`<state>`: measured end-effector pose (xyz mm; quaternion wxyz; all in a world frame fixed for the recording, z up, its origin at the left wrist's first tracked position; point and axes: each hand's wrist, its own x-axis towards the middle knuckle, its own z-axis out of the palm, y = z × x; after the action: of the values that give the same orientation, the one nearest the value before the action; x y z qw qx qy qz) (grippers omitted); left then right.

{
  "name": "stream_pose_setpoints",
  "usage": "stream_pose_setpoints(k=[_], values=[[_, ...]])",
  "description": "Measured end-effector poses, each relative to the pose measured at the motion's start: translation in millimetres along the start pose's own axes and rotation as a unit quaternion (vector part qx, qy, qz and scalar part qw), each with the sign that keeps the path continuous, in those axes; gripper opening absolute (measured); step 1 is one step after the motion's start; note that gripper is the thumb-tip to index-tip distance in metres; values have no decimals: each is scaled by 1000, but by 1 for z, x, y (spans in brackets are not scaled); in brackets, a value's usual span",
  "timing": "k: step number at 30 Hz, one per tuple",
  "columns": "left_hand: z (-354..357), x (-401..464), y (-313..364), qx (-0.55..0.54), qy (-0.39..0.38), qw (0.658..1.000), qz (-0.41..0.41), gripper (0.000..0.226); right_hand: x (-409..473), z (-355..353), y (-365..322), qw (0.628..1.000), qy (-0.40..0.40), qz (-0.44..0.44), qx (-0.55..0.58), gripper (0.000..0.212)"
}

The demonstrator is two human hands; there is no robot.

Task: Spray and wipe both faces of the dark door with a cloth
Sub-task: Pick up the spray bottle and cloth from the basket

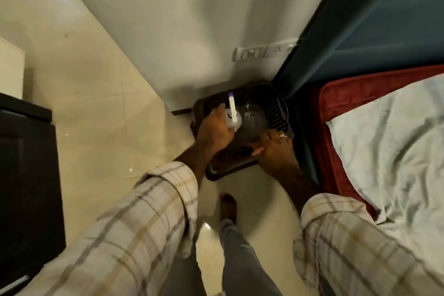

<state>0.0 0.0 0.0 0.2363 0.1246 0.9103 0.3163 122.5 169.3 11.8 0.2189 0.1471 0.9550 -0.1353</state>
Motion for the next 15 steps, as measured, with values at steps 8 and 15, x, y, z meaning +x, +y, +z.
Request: stream_pose_setpoints(k=[8,15], values=[[27,39,4,-74,3,994,-84,95,40,35,39,997,15,-47,-52,42],[34,56,2,-78,28,992,-96,48,40,12,50,990,52,-100,78,39]])
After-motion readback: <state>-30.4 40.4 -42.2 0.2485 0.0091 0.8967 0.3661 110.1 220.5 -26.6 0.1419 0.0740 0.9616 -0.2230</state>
